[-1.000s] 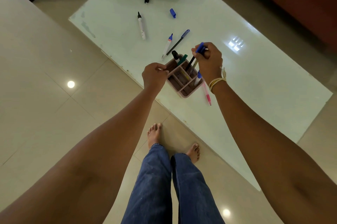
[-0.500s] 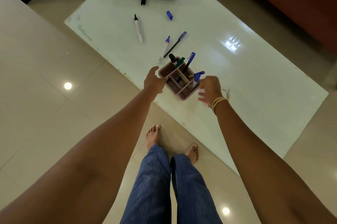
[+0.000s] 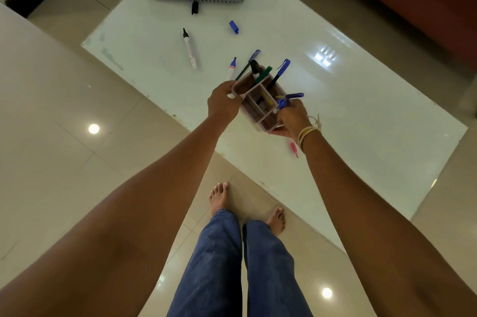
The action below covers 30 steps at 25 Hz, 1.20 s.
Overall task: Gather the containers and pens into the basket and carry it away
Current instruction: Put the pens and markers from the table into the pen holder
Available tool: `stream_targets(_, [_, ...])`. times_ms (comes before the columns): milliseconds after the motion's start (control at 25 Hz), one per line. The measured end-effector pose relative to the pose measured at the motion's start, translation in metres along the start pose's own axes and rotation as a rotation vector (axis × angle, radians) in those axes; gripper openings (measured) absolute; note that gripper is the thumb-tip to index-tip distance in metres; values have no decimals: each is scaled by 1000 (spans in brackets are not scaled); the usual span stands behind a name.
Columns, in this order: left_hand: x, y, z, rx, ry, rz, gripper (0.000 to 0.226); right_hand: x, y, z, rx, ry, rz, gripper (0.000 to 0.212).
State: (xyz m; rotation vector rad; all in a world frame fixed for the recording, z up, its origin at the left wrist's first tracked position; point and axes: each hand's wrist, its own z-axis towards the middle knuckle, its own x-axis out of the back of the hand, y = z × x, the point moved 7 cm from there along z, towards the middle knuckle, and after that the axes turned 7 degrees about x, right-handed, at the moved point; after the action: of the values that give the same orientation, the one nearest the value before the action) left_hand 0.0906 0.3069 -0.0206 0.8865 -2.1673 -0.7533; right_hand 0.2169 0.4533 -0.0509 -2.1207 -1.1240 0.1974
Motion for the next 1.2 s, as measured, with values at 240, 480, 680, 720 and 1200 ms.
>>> stream_targets(240, [-40,43,34,8,-190,-28,43,49,-51,53,12,70,-170,38])
stream_targets(480, [-83,54,51,107,-397,-3,65,81,-70,80,27,136,-294,38])
stream_targets(680, [-92,44,43,157,-375,-14,67,89,-62,68,108,127,-302,47])
stream_targets(720, [-92,42,40,172,-360,-10,70,94,-56,61,108,174,-248,51])
stream_targets(1200, [-77,-26,-11,316,-264,143,66,51,88,5,31,96,-822,38])
